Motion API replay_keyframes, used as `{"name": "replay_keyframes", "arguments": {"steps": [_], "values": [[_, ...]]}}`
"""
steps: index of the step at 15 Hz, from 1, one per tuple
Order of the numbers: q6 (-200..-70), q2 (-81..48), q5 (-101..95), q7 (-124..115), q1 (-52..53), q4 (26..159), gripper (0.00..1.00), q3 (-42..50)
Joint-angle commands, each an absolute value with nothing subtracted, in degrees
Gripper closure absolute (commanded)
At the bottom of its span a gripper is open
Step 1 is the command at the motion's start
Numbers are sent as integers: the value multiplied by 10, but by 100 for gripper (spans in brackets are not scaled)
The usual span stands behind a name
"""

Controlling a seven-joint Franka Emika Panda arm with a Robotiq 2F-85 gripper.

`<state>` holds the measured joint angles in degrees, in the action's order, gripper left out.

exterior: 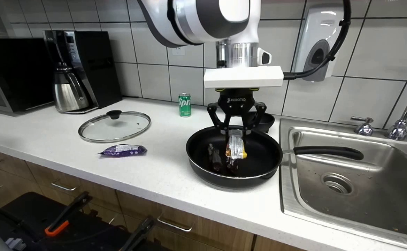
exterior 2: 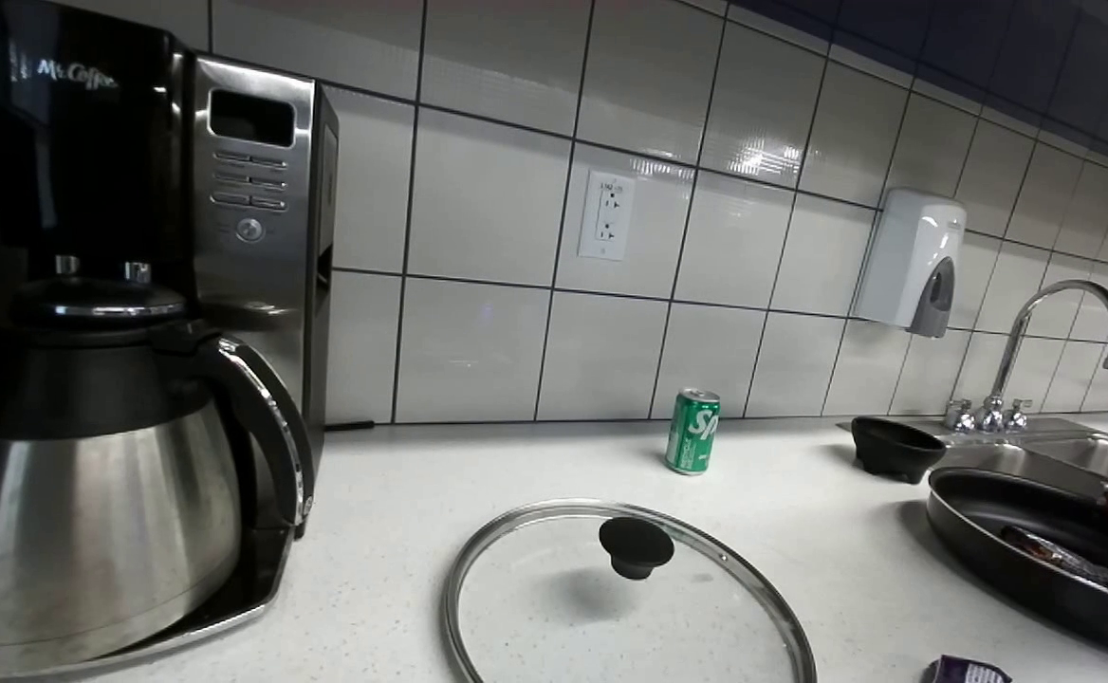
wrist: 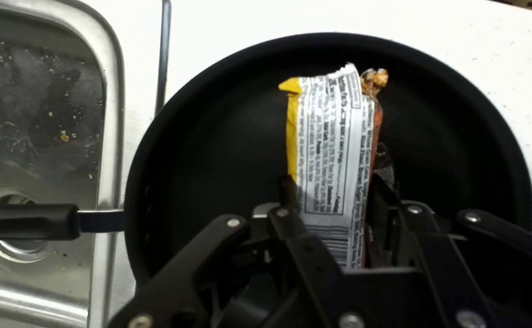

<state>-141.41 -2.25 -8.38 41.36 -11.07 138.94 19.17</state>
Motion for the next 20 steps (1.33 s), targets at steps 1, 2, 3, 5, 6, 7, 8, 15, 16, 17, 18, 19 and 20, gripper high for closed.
{"name": "replay_keyframes", "arguments": {"steps": [1, 2, 3, 5, 6, 7, 8, 15, 16, 17, 18, 19, 20], "values": [[-1420, -95, -78, 414, -128, 1318, 84, 168], [-1423, -109, -79, 410, -130, 1304, 84, 164], [-1425, -123, -80, 406, -132, 1291, 84, 161], [-1426, -147, -80, 403, -137, 1269, 84, 154], [-1427, -158, -81, 401, -139, 1260, 84, 151], [-1427, -167, -81, 400, -142, 1253, 84, 147], [-1430, -176, -84, 396, -143, 1250, 84, 145], [-1449, -192, -98, 372, -145, 1262, 34, 132], [-1449, -185, -108, 361, -141, 1267, 32, 135], [-1451, -176, -113, 355, -140, 1272, 27, 136], [-1454, -169, -118, 349, -140, 1277, 20, 136], [-1452, -163, -119, 342, -140, 1280, 12, 135], [-1453, -155, -125, 334, -138, 1285, 5, 136]]}}
